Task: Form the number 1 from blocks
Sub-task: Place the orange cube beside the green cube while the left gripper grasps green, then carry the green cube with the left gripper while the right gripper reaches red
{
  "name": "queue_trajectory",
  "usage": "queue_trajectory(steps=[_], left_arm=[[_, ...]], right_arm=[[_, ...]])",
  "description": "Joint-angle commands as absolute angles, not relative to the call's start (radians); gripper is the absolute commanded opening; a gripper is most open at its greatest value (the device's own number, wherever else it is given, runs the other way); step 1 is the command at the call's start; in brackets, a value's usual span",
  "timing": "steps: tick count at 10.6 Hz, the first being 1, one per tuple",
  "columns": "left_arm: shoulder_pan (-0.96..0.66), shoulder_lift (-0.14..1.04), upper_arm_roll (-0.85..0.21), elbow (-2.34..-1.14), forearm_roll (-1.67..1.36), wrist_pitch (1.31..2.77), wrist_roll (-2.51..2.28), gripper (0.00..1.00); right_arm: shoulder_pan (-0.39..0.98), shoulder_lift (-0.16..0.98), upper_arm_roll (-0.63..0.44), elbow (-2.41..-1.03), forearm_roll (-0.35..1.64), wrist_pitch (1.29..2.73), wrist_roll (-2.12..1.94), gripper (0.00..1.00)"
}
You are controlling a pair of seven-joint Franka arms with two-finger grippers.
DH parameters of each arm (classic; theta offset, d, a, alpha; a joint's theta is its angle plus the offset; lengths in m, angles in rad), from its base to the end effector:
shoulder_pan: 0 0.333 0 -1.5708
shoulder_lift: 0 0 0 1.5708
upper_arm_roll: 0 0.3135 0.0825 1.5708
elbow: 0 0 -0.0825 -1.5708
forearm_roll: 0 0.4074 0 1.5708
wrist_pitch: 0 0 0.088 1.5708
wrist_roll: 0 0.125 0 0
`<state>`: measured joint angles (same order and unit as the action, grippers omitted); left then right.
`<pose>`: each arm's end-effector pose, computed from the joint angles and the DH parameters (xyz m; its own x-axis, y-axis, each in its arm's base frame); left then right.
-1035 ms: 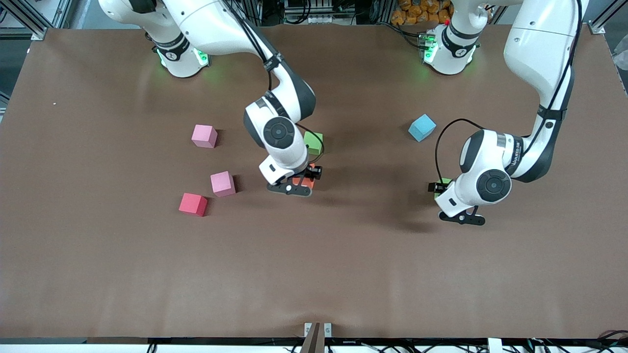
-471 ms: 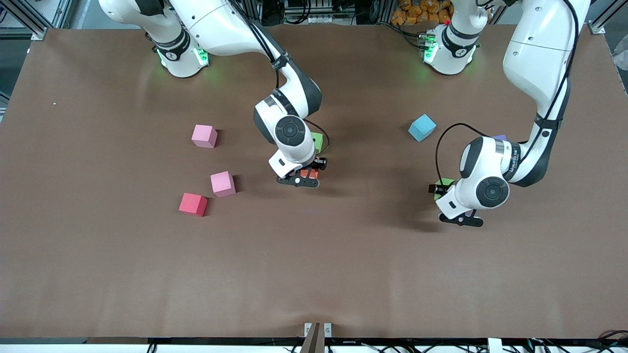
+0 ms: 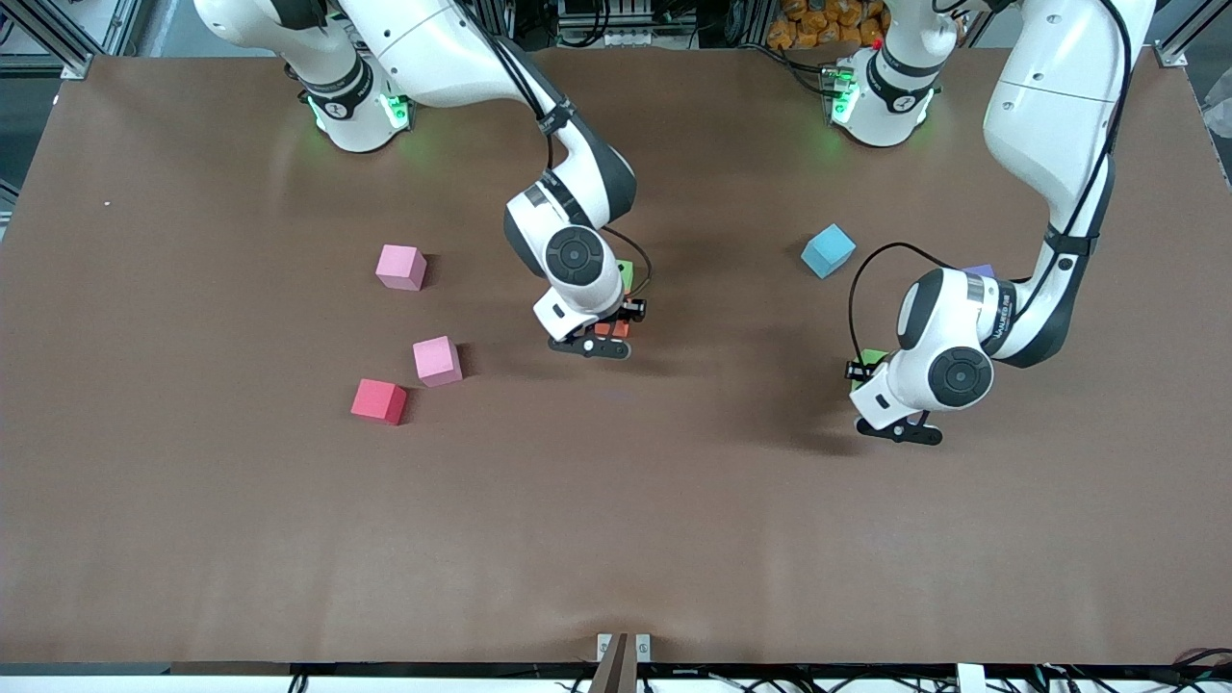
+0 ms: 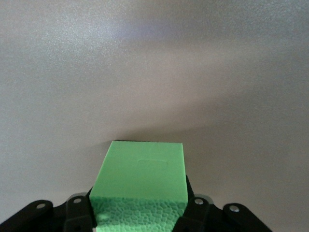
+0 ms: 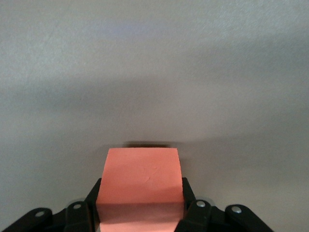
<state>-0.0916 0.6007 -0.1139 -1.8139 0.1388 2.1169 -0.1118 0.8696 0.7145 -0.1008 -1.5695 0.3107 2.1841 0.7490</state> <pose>0.6148 -0.1187 0.1522 0.9461 -0.1565 -0.2836 -0.1805 -0.9817 -0.0605 0.4918 0.5079 0.1814 0.9710 -0.1420 -0.1925 -0.1544 -0.9867 -0.0510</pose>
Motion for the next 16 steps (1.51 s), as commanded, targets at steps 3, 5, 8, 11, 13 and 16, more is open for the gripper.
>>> queue_trajectory(steps=[3,5,8,11,13,16], left_arm=[[-0.101,0.568,-0.142,-1.795,0.150,2.108,-0.168,0.00],[-0.106,0.568,-0.193,-1.767,0.150,2.108,-0.276,0.00],[-0.107,0.566,-0.265,-1.753,0.150,2.105,-0.374,0.00],[-0.112,0.551,-0.322,-1.758,0.152,2.102,-0.458,0.00],[-0.109,0.538,-0.379,-1.773,0.152,2.082,-0.530,0.00],[-0.121,0.540,-0.451,-1.750,0.158,2.082,-0.658,0.00]], right_arm=[[0.887,0.704,-0.104,-1.605,0.328,2.186,0.762,0.67],[0.888,0.706,-0.104,-1.609,0.328,2.189,0.762,0.76],[0.888,0.695,-0.104,-1.609,0.327,2.187,0.762,1.00],[0.818,0.574,-0.106,-1.646,0.314,2.158,0.741,1.00],[0.740,0.493,-0.106,-1.675,0.267,2.119,0.713,1.00],[0.567,0.402,-0.069,-1.704,0.152,2.100,0.640,1.00]])
